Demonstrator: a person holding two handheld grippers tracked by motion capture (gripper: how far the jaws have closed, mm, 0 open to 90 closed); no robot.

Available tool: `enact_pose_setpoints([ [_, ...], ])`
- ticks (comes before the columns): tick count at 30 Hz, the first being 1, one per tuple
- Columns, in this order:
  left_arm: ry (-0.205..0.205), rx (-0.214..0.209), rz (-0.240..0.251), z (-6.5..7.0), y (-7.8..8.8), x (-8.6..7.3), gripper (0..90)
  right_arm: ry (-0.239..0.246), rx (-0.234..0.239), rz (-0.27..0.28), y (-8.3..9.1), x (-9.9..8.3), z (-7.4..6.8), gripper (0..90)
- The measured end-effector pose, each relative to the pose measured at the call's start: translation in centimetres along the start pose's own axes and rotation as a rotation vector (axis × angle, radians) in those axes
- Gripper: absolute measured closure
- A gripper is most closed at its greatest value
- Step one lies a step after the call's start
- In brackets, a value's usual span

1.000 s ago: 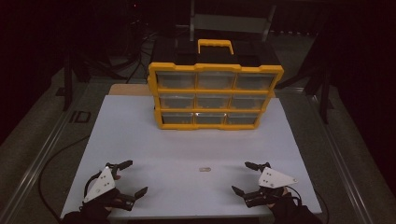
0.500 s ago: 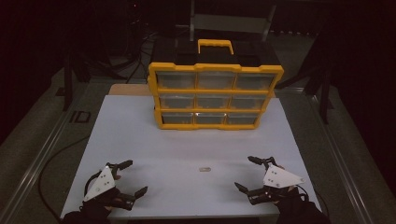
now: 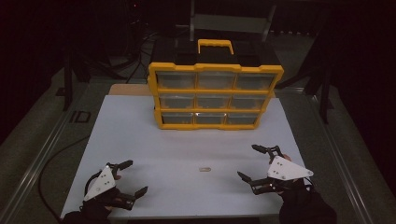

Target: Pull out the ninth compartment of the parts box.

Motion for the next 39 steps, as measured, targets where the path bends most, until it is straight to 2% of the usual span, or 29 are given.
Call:
enact_pose_setpoints([
  [6, -0.003, -0.002, -0.005, 0.0, 0.0, 0.0, 0.0, 0.038, -0.013, 0.004, -0.3, 0.5, 1.0, 9.2],
  [13, -0.003, -0.002, -0.008, 0.0, -0.1, -0.1, 0.0, 0.118, -0.026, -0.015, -1.1, 1.0, 2.0, 9.3],
  [23, -0.004, -0.003, -0.008, 0.0, -0.1, -0.1, 0.0, 0.157, -0.051, -0.017, -1.9, 1.3, 3.6, 9.3],
  [26, -0.001, -0.004, -0.006, 0.0, -0.1, -0.1, 0.0, 0.182, -0.064, -0.022, -2.2, 1.3, 4.0, 9.4],
  [33, -0.002, -0.001, -0.008, 0.0, -0.1, -0.1, 0.0, 0.244, -0.094, -0.05, -2.8, 0.9, 5.1, 11.5],
  [35, -0.001, -0.002, -0.008, 0.0, -0.1, -0.1, 0.0, 0.234, -0.095, -0.058, -3.1, 0.7, 5.5, 11.5],
  [39, -0.001, -0.005, -0.004, 0.0, -0.1, -0.1, 0.0, 0.264, -0.093, -0.094, -4.1, 0.2, 6.1, 11.6],
])
Point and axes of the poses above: each handheld gripper's, and its own axes: y roughly backward along the jaws, x roughly out of its top, z roughly to its right, the point moved 6 cm from there along -y, roughly forward along the jaws, and after that the axes turned 14 degrees about y, right-handed, at the moved point
